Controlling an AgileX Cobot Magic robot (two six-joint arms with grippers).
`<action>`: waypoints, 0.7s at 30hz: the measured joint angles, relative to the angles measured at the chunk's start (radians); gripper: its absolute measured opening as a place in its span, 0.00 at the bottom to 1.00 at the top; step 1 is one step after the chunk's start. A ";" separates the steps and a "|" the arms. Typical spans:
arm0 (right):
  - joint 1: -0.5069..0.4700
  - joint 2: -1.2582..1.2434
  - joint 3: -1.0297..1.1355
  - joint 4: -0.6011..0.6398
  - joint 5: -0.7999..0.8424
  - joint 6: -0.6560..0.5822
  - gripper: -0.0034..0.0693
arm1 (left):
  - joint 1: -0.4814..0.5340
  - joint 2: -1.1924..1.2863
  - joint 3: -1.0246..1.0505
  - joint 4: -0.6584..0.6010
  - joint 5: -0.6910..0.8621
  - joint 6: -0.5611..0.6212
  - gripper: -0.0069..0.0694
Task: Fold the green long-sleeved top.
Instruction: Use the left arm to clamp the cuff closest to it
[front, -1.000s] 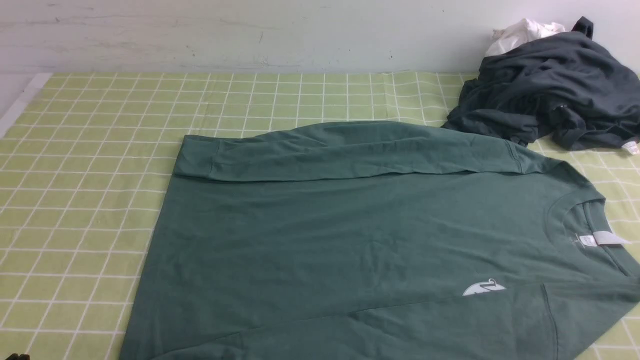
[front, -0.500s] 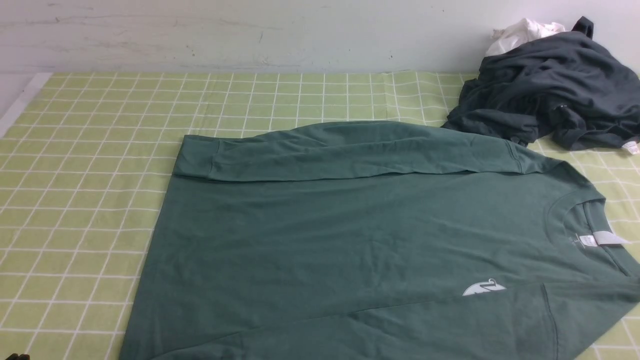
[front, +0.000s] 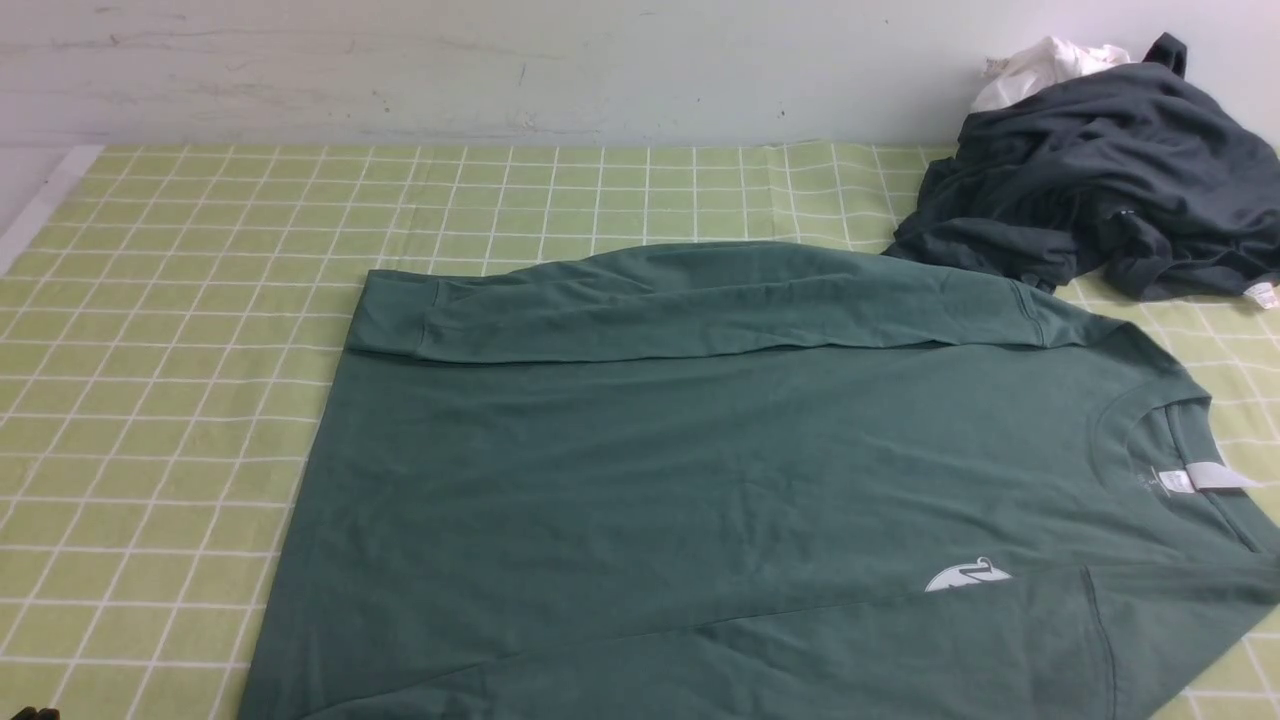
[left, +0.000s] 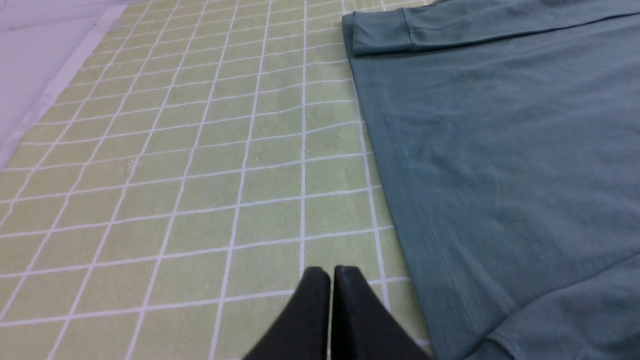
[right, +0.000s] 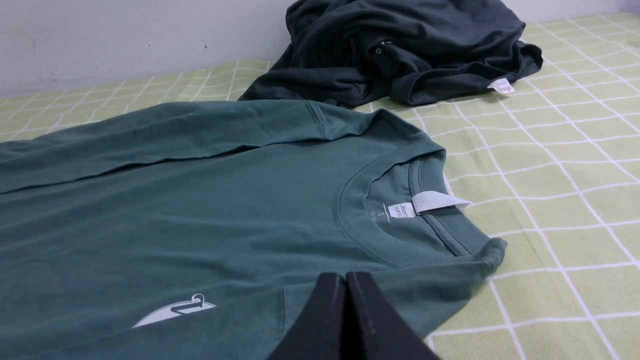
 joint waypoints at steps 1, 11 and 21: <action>0.000 0.000 0.000 0.000 0.000 0.000 0.04 | 0.000 0.000 0.000 0.000 0.000 0.001 0.09; 0.000 0.000 0.003 -0.005 -0.064 0.000 0.04 | 0.000 0.000 0.001 0.002 -0.035 0.025 0.09; 0.000 0.000 0.005 -0.079 -0.796 0.023 0.04 | 0.000 0.000 0.002 0.004 -0.561 0.025 0.09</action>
